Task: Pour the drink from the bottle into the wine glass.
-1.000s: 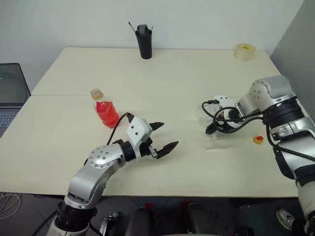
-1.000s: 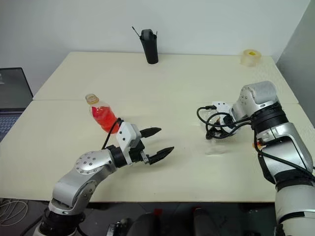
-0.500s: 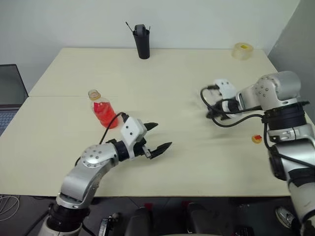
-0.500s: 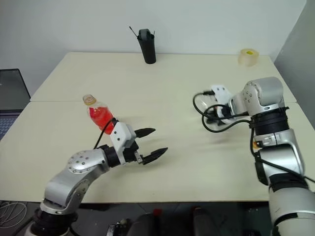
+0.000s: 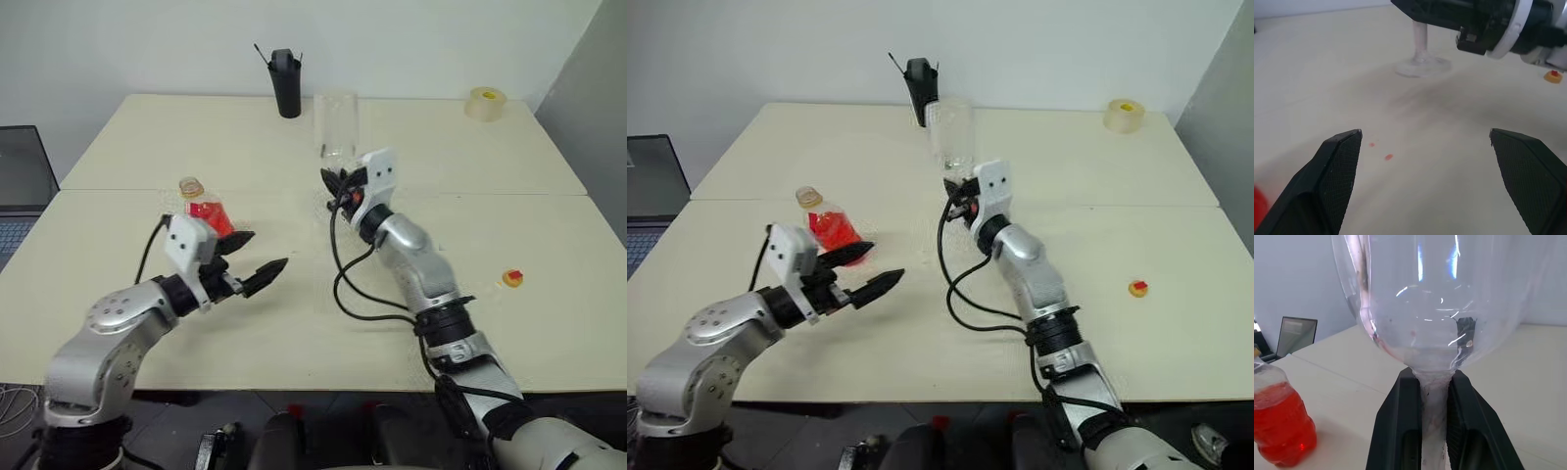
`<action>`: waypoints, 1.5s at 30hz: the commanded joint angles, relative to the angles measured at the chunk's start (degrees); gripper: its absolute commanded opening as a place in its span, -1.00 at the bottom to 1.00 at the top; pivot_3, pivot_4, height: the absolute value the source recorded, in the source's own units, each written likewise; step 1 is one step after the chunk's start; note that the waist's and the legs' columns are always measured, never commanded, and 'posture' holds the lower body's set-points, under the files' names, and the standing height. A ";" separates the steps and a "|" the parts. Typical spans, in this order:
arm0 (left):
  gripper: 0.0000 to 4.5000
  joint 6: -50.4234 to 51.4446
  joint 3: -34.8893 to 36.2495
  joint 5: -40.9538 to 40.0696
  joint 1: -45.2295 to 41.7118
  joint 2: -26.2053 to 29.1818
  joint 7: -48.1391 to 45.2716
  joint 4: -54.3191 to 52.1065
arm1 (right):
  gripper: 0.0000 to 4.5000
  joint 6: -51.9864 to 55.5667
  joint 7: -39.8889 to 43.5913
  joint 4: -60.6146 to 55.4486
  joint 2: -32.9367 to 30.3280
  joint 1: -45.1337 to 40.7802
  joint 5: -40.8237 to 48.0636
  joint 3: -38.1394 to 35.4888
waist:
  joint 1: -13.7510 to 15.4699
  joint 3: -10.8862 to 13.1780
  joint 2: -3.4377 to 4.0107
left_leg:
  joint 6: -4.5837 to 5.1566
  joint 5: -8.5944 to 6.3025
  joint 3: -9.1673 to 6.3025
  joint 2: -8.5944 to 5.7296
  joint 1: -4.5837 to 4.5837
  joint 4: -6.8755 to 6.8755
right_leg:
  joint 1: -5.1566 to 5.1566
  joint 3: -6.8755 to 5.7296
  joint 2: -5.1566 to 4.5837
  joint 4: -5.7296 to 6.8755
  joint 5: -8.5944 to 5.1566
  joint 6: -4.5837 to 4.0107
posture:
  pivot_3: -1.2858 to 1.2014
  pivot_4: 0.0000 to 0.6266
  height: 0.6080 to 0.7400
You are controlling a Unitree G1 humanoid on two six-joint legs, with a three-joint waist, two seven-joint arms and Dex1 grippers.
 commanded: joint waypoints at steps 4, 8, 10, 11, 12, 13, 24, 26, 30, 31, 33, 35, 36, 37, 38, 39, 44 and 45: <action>1.00 -1.36 5.73 -2.78 1.45 -0.93 3.62 -4.88 | -0.86 -14.32 2.92 8.86 4.16 0.88 -3.89 2.05 | -0.13 0.00 0.00 | -0.01 0.00 0.00 0.02 0.01 -0.01 | 0.00 0.01 -0.10 -0.01 0.00 0.00 | 0.03 -0.52 1.00; 1.00 -1.97 5.92 -2.15 3.98 -0.56 4.05 -6.80 | -0.87 -18.25 1.91 15.74 6.43 0.34 -5.69 2.30 | -0.16 0.00 0.00 | -0.02 0.00 0.01 0.00 0.04 -0.01 | 0.00 0.02 -0.13 0.04 0.00 -0.01 | 0.03 -0.52 1.00; 1.00 -2.03 5.89 -1.91 5.24 -0.10 4.04 -7.59 | -0.87 -19.64 0.80 18.84 7.66 -0.12 -6.53 2.55 | -0.16 0.00 0.00 | -0.02 0.01 0.00 0.00 0.04 -0.01 | 0.01 0.01 -0.14 0.06 0.00 -0.01 | 0.03 -0.52 1.00; 1.00 -1.96 5.86 -1.90 5.60 0.10 4.04 -7.78 | -0.87 -20.54 0.53 20.06 8.17 -0.29 -6.95 2.81 | -0.17 0.00 0.00 | -0.02 0.01 0.00 0.00 0.05 -0.01 | 0.01 0.01 -0.14 0.06 0.00 -0.01 | 0.03 -0.52 1.00; 1.00 -1.98 5.76 -1.77 5.77 0.33 4.06 -7.96 | -0.87 -21.57 0.20 21.14 8.61 -0.41 -7.33 3.07 | -0.17 -0.01 -0.02 | -0.02 0.01 0.00 0.00 0.05 -0.01 | 0.00 0.02 -0.14 0.08 0.00 -0.01 | 0.03 -0.52 1.00; 1.00 -1.96 5.69 -1.70 5.73 0.53 4.14 -8.03 | -0.87 -22.40 -0.09 22.13 8.94 -0.59 -7.58 3.23 | -0.17 -0.01 -0.02 | -0.02 0.00 0.00 0.01 0.09 -0.02 | 0.03 0.01 -0.14 0.08 0.00 -0.01 | 0.03 -0.52 1.00; 1.00 -1.82 4.54 -1.84 4.41 1.26 4.90 -7.71 | -0.87 -21.29 1.78 26.76 8.20 -0.22 -8.20 3.96 | -0.21 -0.11 -0.09 | 0.01 -0.02 0.00 0.00 0.23 -0.02 | 0.13 0.02 -0.13 0.15 -0.01 -0.02 | 0.03 -0.52 1.00; 1.00 -1.99 4.02 -1.59 4.11 1.37 4.64 -7.38 | -0.87 -20.14 1.96 25.99 7.66 0.77 -8.16 3.92 | -0.22 -0.15 -0.11 | 0.02 -0.02 0.00 0.00 0.27 -0.02 | 0.16 0.02 -0.13 0.16 -0.01 -0.02 | 0.03 -0.52 1.00; 1.00 -2.29 3.10 -1.17 3.21 2.05 3.81 -6.23 | -0.87 -18.11 2.87 23.12 7.03 2.79 -7.60 3.88 | -0.21 -0.16 -0.11 | 0.04 -0.03 0.01 0.01 0.31 -0.05 | 0.18 0.03 -0.13 0.17 -0.01 -0.03 | 0.03 -0.52 1.00; 1.00 -2.30 2.99 -1.20 2.82 2.20 3.70 -5.87 | -0.87 -17.66 2.91 22.85 6.87 3.17 -7.55 3.78 | -0.21 -0.16 -0.11 | 0.04 -0.03 0.01 0.01 0.31 -0.05 | 0.18 0.03 -0.13 0.17 -0.01 -0.03 | 0.03 -0.52 1.00; 1.00 -2.43 2.68 -1.13 2.15 2.59 3.18 -5.11 | -0.87 -17.10 3.05 22.31 6.53 4.11 -7.66 3.83 | -0.21 -0.16 -0.12 | 0.03 -0.03 0.00 0.01 0.31 -0.05 | 0.18 0.03 -0.13 0.18 -0.02 -0.03 | 0.03 -0.52 1.00; 1.00 -2.58 2.24 -0.94 1.62 2.84 2.63 -4.43 | -0.87 -16.97 3.14 21.69 6.40 4.88 -7.80 3.96 | -0.22 -0.17 -0.12 | 0.04 -0.03 0.01 0.00 0.32 -0.06 | 0.18 0.04 -0.13 0.17 -0.02 -0.03 | 0.03 -0.52 1.00; 1.00 -2.62 1.94 -0.93 1.36 2.97 2.35 -4.21 | -0.87 -16.97 3.15 21.33 6.40 5.27 -7.89 4.06 | -0.23 -0.17 -0.12 | 0.04 -0.03 0.02 0.00 0.32 -0.06 | 0.18 0.05 -0.13 0.17 -0.02 -0.03 | 0.03 -0.52 1.00; 1.00 -2.62 1.66 -0.97 1.06 3.05 2.17 -4.01 | -0.87 -16.94 3.17 20.98 6.40 5.62 -7.99 4.14 | -0.23 -0.17 -0.12 | 0.04 -0.03 0.01 0.01 0.33 -0.07 | 0.18 0.04 -0.13 0.17 -0.02 -0.03 | 0.03 -0.52 1.00; 1.00 -2.66 1.41 -0.99 0.75 3.12 1.98 -3.80 | -0.87 -17.03 3.26 20.53 6.38 6.10 -8.12 4.31 | -0.24 -0.17 -0.12 | 0.04 -0.03 0.00 0.00 0.34 -0.08 | 0.18 0.03 -0.13 0.18 -0.02 -0.04 | 0.03 -0.52 1.00; 1.00 -2.70 1.21 -0.97 0.47 3.17 1.81 -3.58 | -0.87 -17.14 3.39 20.13 6.32 6.52 -8.26 4.48 | -0.29 -0.18 -0.12 | 0.04 -0.03 0.01 0.01 0.34 -0.08 | 0.18 0.04 -0.12 0.18 -0.02 -0.04 | 0.03 -0.52 1.00; 1.00 -2.84 0.88 -0.83 -0.04 3.35 1.13 -2.93 | -0.87 -17.07 3.87 19.25 5.71 7.92 -9.34 5.28 | -0.59 -0.19 -0.14 | 0.03 -0.03 0.01 0.01 0.34 -0.08 | 0.18 0.04 -0.12 0.19 -0.02 -0.04 | 0.03 -0.52 1.00; 1.00 -2.91 0.83 -0.75 -0.07 3.35 1.00 -2.77 | -0.87 -16.87 4.08 19.07 5.70 7.84 -9.38 5.34 | -0.66 -0.20 -0.15 | 0.03 -0.03 0.01 0.01 0.35 -0.08 | 0.18 0.04 -0.12 0.19 -0.02 -0.04 | 0.03 -0.52 1.00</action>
